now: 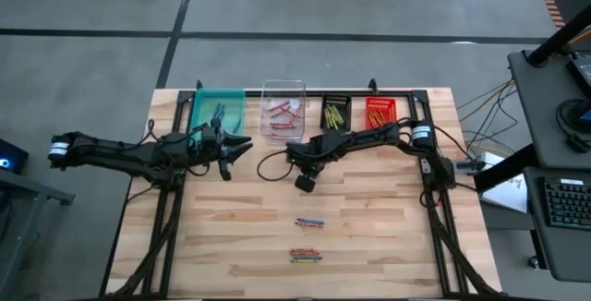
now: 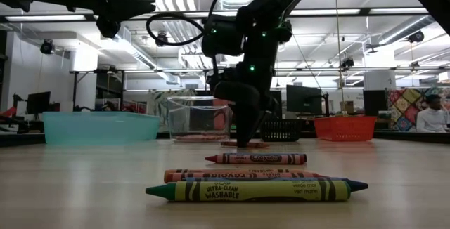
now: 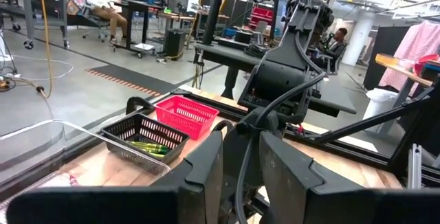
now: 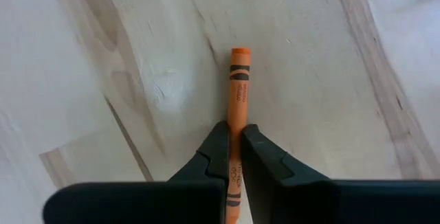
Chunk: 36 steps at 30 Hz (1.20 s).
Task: Sort crayons
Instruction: Put the orange crayon into the orange bin
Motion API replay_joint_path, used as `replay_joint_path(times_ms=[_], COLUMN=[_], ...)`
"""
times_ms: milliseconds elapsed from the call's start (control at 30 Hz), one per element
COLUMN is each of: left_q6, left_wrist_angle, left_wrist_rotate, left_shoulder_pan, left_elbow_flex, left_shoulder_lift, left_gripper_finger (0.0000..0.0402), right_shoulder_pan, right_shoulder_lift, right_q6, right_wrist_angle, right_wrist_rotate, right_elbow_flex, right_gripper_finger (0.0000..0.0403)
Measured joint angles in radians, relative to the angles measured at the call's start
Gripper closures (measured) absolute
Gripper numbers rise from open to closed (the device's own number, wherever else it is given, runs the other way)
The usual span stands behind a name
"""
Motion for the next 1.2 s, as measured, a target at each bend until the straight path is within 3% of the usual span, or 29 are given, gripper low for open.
replay_joint_path(times_ms=[700,933,1200], left_q6=[0.0,0.0,-0.003], left_wrist_angle=[0.0,0.0,0.031], left_wrist_rotate=[0.0,0.0,0.0], left_shoulder_pan=[0.0,0.0,0.0], left_elbow_flex=[0.0,0.0,0.0], left_shoulder_lift=[0.004,0.014,0.022], left_gripper_finger=[0.0322,0.0322,0.0322], right_shoulder_pan=[-0.027,-0.114,-0.266], right_shoulder_lift=[-0.341,-0.426,-0.434], right_q6=[-0.09,-0.113,-0.148], right_wrist_angle=[-0.145,-0.237,-0.349], right_wrist_rotate=[-0.016,-0.017,-0.002], right_elbow_flex=[-0.004,-0.003,-0.003], right_gripper_finger=[0.0391,0.0391,0.0391])
